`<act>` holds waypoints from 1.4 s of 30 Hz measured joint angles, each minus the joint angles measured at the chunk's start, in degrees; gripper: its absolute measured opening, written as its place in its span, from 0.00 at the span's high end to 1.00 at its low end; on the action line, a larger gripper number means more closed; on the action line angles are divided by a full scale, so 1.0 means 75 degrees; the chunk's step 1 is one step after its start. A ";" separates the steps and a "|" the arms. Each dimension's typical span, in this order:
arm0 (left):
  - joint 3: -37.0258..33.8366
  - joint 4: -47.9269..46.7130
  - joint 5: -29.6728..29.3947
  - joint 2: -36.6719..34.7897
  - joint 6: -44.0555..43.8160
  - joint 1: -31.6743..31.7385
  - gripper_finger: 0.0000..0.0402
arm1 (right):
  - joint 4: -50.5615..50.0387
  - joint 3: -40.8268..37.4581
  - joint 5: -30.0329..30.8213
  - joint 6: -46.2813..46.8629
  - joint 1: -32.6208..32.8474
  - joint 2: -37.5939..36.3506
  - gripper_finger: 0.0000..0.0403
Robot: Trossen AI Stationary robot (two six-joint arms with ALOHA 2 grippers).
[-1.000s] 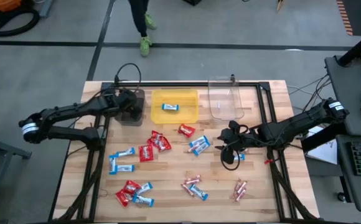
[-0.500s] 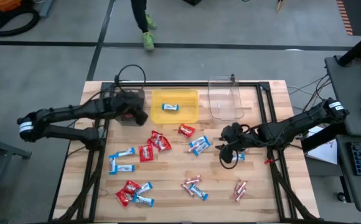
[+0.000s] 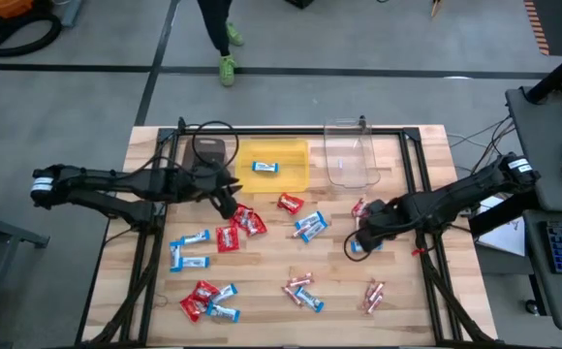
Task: Sort candy
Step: Put the orange candy into the transparent bin
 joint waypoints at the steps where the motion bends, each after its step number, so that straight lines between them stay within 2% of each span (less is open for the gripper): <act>1: 0.0000 0.0027 0.0000 0.0005 0.0041 0.0001 0.79 | -0.0304 0.0025 -0.0021 0.0114 0.0000 0.0051 0.50; 8: 0.0064 0.0069 -0.0062 0.0015 0.0400 0.0006 0.79 | -0.1072 -0.0082 -0.0295 0.0139 0.0000 0.0212 0.50; 14: 0.0099 0.0233 -0.0077 0.0025 0.0878 0.0018 0.79 | -0.1028 -0.0525 -0.0207 0.0747 0.0000 0.0240 0.50; 20: 0.0102 0.0677 -0.0262 0.0028 0.1485 0.0034 0.79 | -0.0493 -0.0836 0.0040 0.1308 0.0000 0.0204 0.50; 25: 0.0102 0.0640 -0.0658 0.0031 0.1519 0.0040 0.79 | -0.0254 -0.1152 0.0235 0.1762 0.0000 0.0189 0.50; 34: 0.0102 0.0604 -0.0663 0.0031 0.1518 0.0041 0.79 | 0.0115 -0.1405 0.0434 0.2076 -0.0035 0.0186 0.50; 39: 0.0102 0.0551 -0.0663 0.0031 0.1518 0.0041 0.79 | 0.0055 -0.1077 0.0247 0.1087 -0.0055 0.0175 0.50; 42: 0.0102 0.0549 -0.0663 0.0031 0.1518 0.0041 0.79 | 0.0014 -0.0793 0.0245 -0.0675 -0.0085 0.0176 0.50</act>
